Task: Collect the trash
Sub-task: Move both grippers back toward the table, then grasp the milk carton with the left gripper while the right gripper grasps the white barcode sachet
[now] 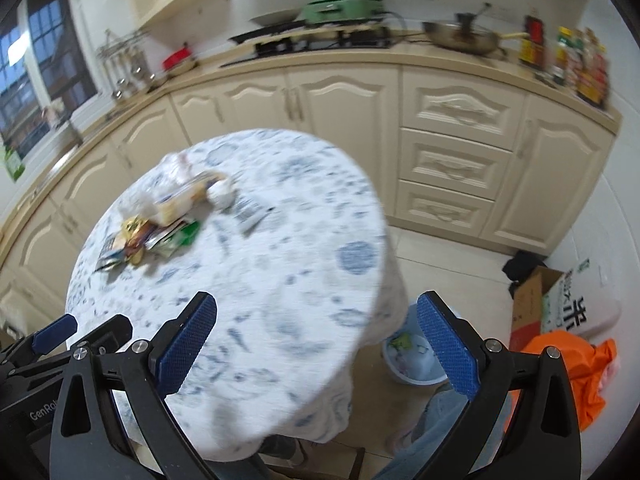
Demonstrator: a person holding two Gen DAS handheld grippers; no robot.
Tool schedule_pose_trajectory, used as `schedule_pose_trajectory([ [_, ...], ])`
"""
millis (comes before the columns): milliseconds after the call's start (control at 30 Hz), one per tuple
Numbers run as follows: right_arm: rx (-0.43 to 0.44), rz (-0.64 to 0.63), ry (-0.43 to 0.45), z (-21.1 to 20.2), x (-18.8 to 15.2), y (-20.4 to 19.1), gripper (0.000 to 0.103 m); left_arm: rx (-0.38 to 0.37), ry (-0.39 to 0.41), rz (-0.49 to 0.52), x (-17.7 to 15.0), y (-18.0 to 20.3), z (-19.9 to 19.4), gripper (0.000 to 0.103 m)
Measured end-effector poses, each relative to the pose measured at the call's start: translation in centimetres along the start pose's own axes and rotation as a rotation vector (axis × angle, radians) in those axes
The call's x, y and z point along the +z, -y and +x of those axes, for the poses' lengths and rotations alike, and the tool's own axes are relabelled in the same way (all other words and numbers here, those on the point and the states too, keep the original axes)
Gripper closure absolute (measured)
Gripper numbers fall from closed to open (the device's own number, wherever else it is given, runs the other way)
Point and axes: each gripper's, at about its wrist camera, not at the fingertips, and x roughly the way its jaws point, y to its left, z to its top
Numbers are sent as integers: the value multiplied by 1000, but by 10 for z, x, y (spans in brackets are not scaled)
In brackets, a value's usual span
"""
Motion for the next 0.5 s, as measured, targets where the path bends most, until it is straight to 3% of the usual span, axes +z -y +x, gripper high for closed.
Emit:
schedule_pose_trajectory([
  [333, -10, -58, -82, 57, 12, -52, 2, 82, -67, -129, 35, -83, 53, 18],
  [500, -37, -55, -115, 88, 27, -62, 1, 93, -81, -163, 61, -107, 82, 18],
])
